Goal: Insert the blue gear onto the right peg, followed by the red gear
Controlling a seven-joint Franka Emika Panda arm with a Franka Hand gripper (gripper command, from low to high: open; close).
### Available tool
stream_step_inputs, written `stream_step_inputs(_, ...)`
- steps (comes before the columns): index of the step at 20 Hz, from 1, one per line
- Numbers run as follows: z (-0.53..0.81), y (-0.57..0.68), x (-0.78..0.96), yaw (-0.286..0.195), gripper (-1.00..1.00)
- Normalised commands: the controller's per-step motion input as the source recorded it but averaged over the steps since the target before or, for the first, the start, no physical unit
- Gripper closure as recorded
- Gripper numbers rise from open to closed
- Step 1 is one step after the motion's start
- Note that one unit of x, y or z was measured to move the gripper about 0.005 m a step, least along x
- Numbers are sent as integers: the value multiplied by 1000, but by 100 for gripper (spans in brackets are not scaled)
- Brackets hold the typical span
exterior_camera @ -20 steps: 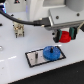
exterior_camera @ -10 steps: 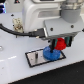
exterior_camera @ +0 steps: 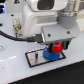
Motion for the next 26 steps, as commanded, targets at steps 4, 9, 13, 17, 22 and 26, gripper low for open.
stream_step_inputs(4, 20, -13, 9, 0, 100)
stream_step_inputs(9, 312, -161, -15, 0, 100)
stream_step_inputs(13, 191, -106, 5, 0, 100)
stream_step_inputs(17, 16, -82, -16, 0, 100)
stream_step_inputs(22, -135, -80, 118, 0, 100)
stream_step_inputs(26, -212, -100, 92, 0, 100)
